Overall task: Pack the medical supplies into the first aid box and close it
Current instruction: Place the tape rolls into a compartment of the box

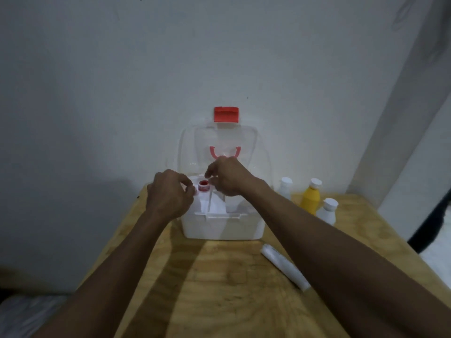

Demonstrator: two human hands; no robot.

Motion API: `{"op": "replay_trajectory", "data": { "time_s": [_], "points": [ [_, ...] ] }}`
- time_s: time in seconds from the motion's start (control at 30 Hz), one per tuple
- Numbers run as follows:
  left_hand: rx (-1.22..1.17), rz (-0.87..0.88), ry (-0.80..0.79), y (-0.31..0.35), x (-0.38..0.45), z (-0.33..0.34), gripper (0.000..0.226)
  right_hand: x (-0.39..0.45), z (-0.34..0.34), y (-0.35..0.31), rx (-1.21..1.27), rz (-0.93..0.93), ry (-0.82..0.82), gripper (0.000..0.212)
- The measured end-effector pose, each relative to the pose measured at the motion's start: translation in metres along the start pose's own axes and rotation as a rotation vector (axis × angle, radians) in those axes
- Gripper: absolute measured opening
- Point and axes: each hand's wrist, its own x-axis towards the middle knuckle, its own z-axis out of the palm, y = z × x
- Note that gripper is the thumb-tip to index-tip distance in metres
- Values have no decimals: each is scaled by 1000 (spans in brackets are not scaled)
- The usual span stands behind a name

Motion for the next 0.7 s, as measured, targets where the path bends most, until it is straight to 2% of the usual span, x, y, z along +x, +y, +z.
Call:
{"op": "replay_trajectory", "data": {
  "time_s": [0.23, 0.33, 0.5, 0.6, 0.7],
  "points": [
    [-172, 177, 133, 51, -47, -19, 25, -73, -56, 21, 25, 53, 51, 25],
    [-266, 281, 125, 76, -73, -14, 18, -117, -76, 39, 49, 127, 70, 21],
    [-315, 387, -69, 121, -109, 16, 19, -188, -86, 71, 24, 329, 106, 18],
    [-272, 356, -222, 138, -118, 44, 27, -217, -72, 91, -34, 504, 106, 21],
    [-202, 268, -315, 152, -123, 69, 35, -231, -49, 104, -136, 613, 51, 33]
  ]
}}
